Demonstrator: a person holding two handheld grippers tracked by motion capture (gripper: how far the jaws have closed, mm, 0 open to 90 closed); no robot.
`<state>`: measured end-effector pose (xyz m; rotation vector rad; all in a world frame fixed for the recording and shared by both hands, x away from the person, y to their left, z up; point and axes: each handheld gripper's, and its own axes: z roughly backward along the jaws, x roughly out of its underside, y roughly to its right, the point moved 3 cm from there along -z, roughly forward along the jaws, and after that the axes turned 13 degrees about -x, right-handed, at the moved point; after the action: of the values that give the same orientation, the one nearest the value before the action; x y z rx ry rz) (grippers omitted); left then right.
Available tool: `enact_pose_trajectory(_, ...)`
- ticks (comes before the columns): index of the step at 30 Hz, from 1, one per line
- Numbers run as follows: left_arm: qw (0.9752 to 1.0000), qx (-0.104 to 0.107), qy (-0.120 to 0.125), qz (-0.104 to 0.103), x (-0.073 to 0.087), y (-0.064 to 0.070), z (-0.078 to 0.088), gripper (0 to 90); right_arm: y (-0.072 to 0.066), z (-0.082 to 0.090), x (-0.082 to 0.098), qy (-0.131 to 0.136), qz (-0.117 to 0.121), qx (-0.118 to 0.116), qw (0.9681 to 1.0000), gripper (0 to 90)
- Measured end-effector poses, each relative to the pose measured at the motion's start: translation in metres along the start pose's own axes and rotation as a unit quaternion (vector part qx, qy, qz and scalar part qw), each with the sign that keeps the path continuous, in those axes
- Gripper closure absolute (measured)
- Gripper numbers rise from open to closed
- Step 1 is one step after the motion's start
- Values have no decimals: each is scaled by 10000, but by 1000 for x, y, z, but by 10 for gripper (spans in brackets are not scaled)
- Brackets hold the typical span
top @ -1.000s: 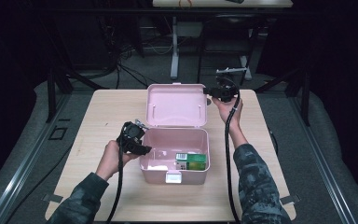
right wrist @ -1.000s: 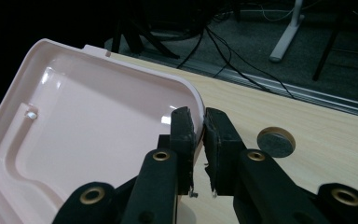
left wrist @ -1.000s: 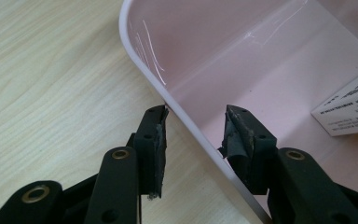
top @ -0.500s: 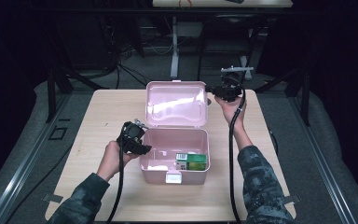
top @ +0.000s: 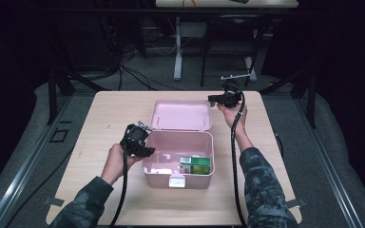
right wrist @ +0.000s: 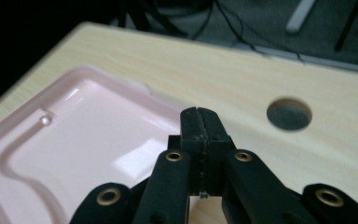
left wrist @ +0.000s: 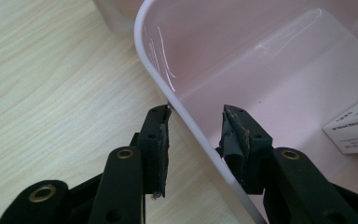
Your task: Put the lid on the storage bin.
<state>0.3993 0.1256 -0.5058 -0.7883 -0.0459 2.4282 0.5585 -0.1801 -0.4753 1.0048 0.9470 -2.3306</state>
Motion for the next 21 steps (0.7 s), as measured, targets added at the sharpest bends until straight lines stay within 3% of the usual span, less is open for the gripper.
enact_pose_trajectory(2, 10000, 43, 20, 44, 0, 0, 0, 624, 6, -14, 9, -337, -36, 270, 9991, 900)
enact_pose_trajectory(4, 10000, 33, 19, 35, 0, 0, 0, 632, 12, -22, 17, -404, -101, 332, 9986, 900)
enact_pose_trajectory(5, 10000, 39, 16, 41, 1, 0, 0, 632, 13, -24, 19, -384, -2, 393, 9985, 898)
enact_pose_trajectory(7, 10000, 39, 30, 65, 1, 0, 0, 632, 14, -24, 20, -254, -46, 312, 9992, 860)
enact_pose_trajectory(11, 10000, 41, 6, 44, 1, 0, 0, 632, 12, -18, 14, -112, 202, 616, 9978, 776)
enact_pose_trajectory(15, 10000, 47, 1, 33, 1, 0, 0, 630, 23, -22, 16, -369, 17, 647, 9972, 702)
enact_pose_trajectory(21, 10000, 45, -7, 35, 1, 1, -1, 627, 28, -37, 20, -501, -155, 516, 9973, 699)
